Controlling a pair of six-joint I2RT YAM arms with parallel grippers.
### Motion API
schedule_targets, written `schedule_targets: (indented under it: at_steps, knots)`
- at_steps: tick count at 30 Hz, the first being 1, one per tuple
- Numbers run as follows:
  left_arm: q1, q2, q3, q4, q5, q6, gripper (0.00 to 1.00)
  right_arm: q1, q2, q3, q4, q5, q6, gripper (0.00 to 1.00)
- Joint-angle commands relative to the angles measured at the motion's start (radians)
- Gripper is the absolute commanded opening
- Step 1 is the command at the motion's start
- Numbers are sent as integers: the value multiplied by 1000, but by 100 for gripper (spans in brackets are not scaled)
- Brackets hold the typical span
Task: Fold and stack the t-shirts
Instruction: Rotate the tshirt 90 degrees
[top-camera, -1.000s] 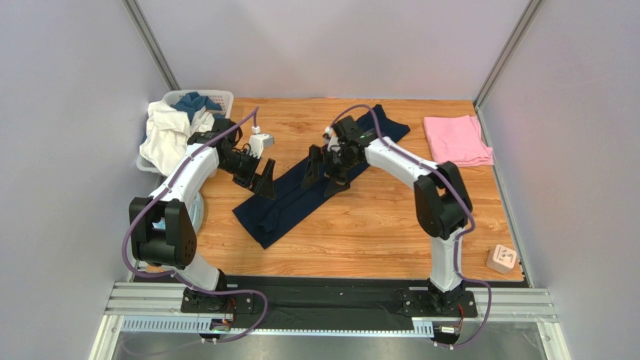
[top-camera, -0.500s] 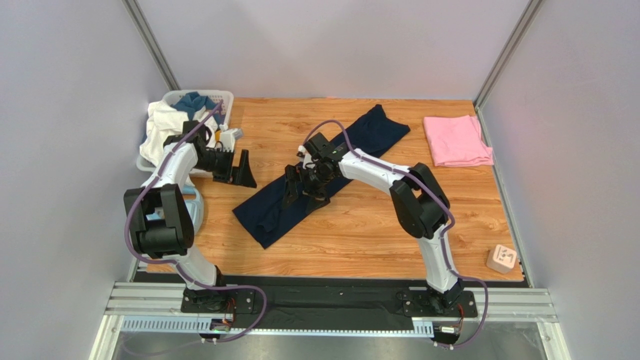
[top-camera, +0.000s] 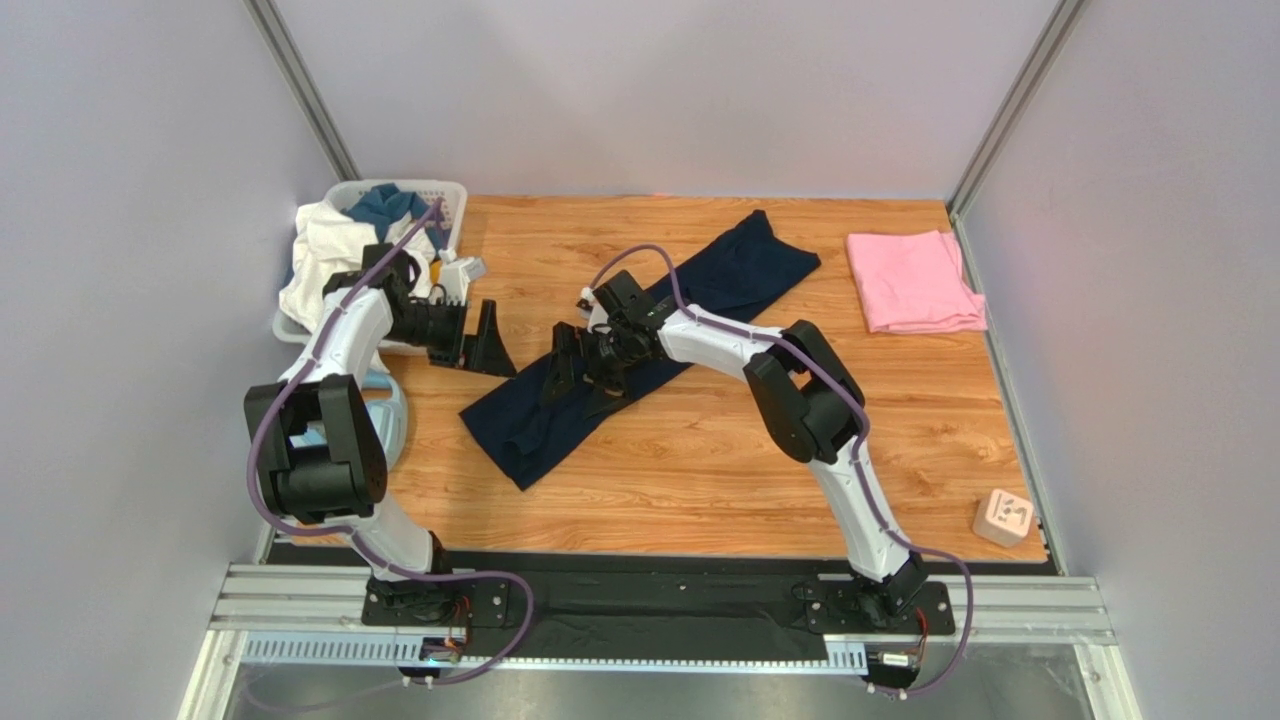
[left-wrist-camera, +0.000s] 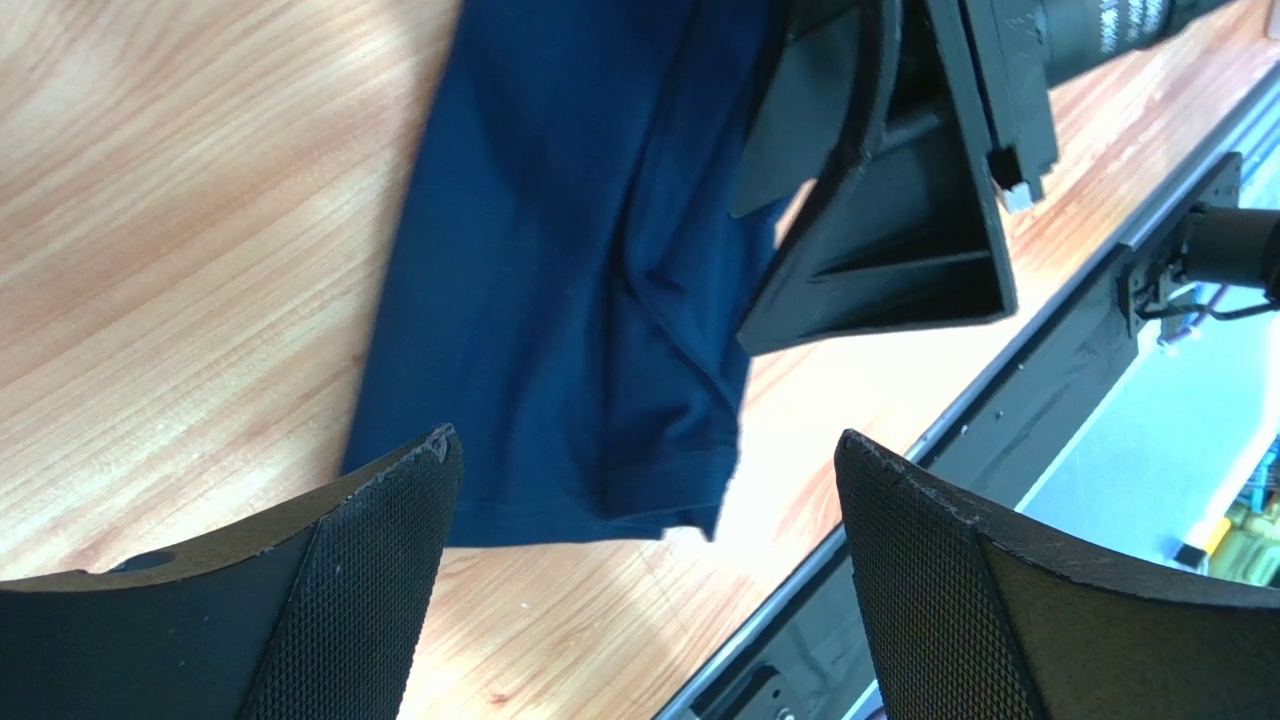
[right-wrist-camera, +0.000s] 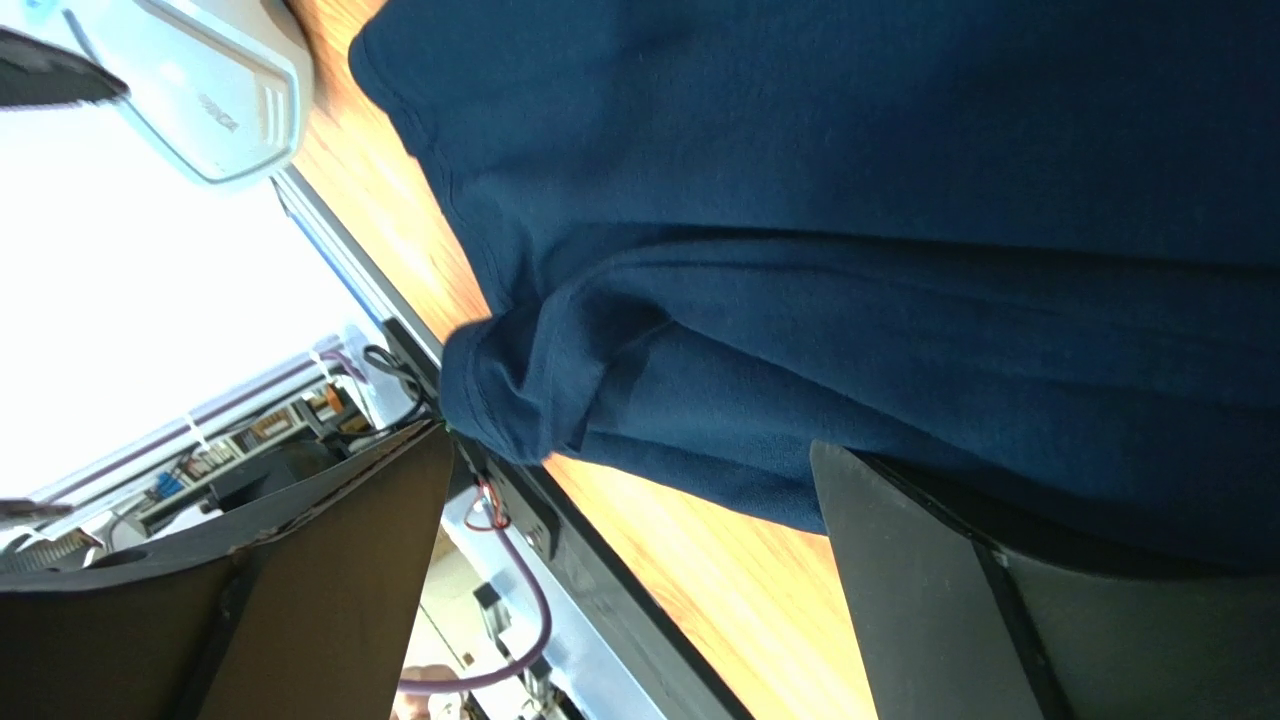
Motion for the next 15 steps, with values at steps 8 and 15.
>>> schedule_targets:
  at_steps: [8, 15]
  knots:
    - [26, -46, 80, -71, 73, 80, 100, -20, -156, -286, -39, 109, -18, 100]
    - [29, -61, 110, -109, 93, 94, 100, -55, -345, -478, -117, 172, -66, 100]
